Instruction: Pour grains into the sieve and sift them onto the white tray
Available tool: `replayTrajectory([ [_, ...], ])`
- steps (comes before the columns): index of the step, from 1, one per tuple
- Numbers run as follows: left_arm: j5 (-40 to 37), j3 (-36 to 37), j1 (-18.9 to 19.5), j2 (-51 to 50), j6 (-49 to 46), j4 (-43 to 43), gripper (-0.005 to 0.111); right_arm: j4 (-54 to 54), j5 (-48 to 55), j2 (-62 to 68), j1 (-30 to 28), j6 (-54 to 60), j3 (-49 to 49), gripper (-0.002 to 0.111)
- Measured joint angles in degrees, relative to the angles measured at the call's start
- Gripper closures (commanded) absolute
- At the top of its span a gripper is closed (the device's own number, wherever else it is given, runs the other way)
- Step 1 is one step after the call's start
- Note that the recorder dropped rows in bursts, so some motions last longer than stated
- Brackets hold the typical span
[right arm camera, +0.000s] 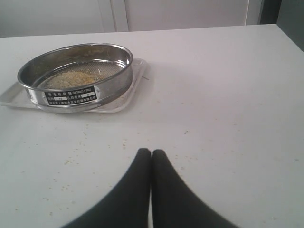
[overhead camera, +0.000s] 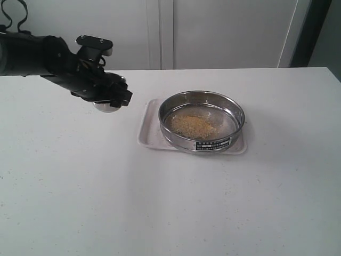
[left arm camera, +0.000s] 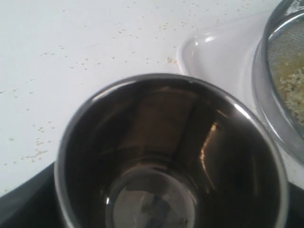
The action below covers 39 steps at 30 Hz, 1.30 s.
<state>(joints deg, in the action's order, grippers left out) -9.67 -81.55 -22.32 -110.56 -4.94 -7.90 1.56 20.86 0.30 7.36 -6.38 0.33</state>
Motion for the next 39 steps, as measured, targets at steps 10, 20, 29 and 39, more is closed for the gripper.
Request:
replayTrajectory([
  [10,9.14,7.13,1.85,1.35,4.25,-0.24,0.107,0.00,0.00,0.00,0.00,0.00,0.00,0.108],
  [20,20.73,13.28,2.92,1.11,9.32,-0.45,0.107,0.00,0.00,0.00,0.00,0.00,0.00,0.108],
  [29,28.75,14.47,2.92,-3.52,10.19,-0.45,0.107,0.00,0.00,0.00,0.00,0.00,0.00,0.108],
  [39,36.47,14.47,2.92,-9.27,13.27,-0.53,0.107,0.00,0.00,0.00,0.00,0.00,0.00,0.108],
])
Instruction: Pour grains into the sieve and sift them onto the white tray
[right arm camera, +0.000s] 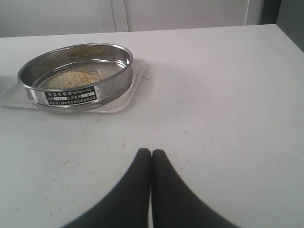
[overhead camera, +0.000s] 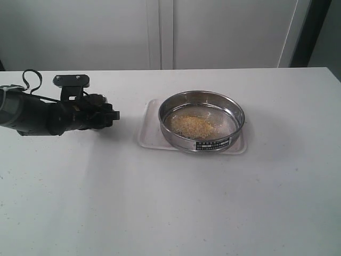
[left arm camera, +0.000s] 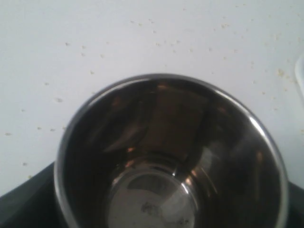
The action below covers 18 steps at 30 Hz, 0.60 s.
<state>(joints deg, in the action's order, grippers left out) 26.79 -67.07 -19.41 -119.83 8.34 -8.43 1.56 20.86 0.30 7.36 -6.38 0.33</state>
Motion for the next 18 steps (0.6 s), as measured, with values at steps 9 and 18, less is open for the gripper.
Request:
replayTrajectory([
  [9,4.86,0.00,0.00,-2.16,0.55,-0.19,0.107,0.00,0.00,0.00,0.00,0.00,0.00,0.108],
  [18,4.86,0.00,0.00,-2.18,0.57,-0.19,0.100,0.00,0.00,0.00,0.00,0.00,0.00,0.108],
])
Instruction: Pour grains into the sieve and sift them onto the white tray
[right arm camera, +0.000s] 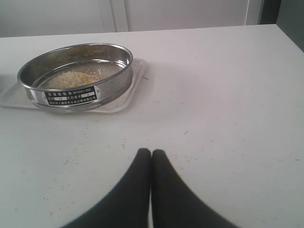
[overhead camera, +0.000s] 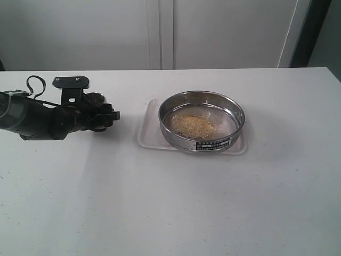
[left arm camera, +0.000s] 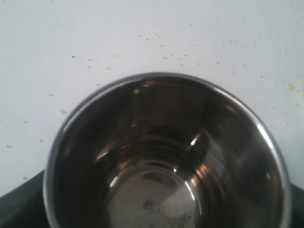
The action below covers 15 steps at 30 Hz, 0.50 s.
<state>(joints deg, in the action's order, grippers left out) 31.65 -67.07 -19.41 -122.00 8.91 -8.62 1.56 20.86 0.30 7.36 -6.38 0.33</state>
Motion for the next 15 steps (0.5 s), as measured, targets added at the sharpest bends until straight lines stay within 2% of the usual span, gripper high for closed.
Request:
replayTrajectory([
  [3,0.00,0.00,0.00,0.00,0.00,0.00,0.081,0.00,0.00,0.00,0.00,0.00,0.00,0.108],
  [10,0.00,0.00,0.00,0.00,0.00,0.00,0.022,0.00,0.00,0.00,0.00,0.00,0.00,0.108],
  [13,-0.13,0.00,0.00,0.00,0.00,0.00,0.008,0.00,0.00,0.00,0.00,0.00,0.00,0.108],
  [15,-0.01,0.00,0.00,0.00,0.00,0.00,0.003,0.00,0.00,0.00,0.00,0.00,0.00,0.108],
])
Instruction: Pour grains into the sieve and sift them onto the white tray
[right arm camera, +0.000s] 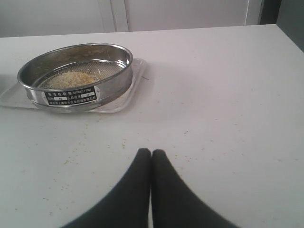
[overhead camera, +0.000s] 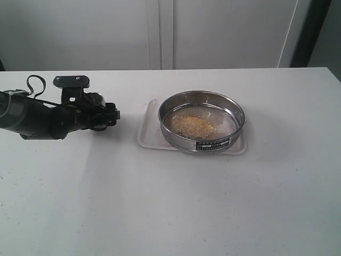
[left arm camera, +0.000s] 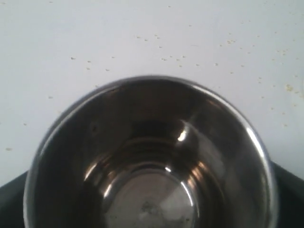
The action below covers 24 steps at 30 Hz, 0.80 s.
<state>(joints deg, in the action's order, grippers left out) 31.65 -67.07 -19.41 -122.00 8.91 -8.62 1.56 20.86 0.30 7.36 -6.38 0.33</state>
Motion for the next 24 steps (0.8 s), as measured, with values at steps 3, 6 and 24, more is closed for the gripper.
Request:
replayTrajectory([
  [3,-0.25,-0.12,0.00,0.00,0.00,0.00,0.002,0.00,0.00,0.00,0.00,0.00,0.00,0.108],
  [6,-1.47,-0.12,0.00,-0.35,-0.19,0.10,0.002,0.00,0.00,0.00,0.00,0.00,0.00,0.108],
  [24,-3.75,-0.12,0.00,5.38,-3.44,-0.13,0.002,0.00,0.00,0.00,0.00,0.00,0.00,0.108],
])
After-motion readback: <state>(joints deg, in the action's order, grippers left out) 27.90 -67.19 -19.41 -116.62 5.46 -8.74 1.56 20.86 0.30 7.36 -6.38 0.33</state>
